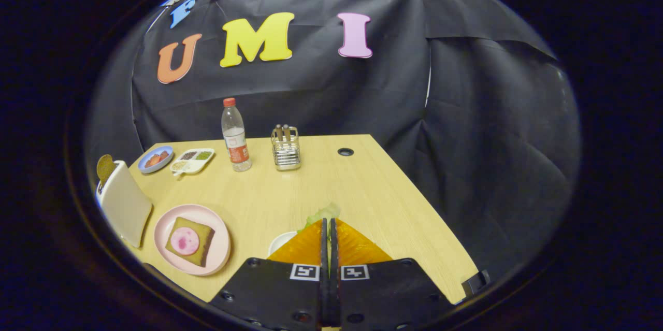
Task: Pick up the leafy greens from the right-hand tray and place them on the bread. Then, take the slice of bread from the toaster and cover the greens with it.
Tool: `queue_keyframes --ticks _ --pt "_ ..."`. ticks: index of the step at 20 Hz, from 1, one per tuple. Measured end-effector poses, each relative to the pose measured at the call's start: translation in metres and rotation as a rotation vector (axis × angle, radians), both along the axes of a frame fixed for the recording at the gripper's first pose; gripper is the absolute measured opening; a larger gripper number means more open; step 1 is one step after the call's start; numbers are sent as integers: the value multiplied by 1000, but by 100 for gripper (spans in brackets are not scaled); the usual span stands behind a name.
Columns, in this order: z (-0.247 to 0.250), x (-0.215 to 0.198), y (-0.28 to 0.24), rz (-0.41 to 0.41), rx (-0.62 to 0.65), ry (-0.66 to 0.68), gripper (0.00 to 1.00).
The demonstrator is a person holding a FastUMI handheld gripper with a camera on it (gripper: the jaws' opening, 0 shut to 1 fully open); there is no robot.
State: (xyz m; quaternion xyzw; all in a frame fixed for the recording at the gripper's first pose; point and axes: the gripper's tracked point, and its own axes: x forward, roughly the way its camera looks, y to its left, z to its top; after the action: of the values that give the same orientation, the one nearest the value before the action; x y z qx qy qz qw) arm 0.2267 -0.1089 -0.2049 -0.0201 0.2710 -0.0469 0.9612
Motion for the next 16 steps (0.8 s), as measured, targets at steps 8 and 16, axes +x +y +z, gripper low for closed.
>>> queue_keyframes --ticks 8,16 --pt "-17 1 -12 -3 -21 26 1" --pt "-61 17 -67 -78 -38 102 43"
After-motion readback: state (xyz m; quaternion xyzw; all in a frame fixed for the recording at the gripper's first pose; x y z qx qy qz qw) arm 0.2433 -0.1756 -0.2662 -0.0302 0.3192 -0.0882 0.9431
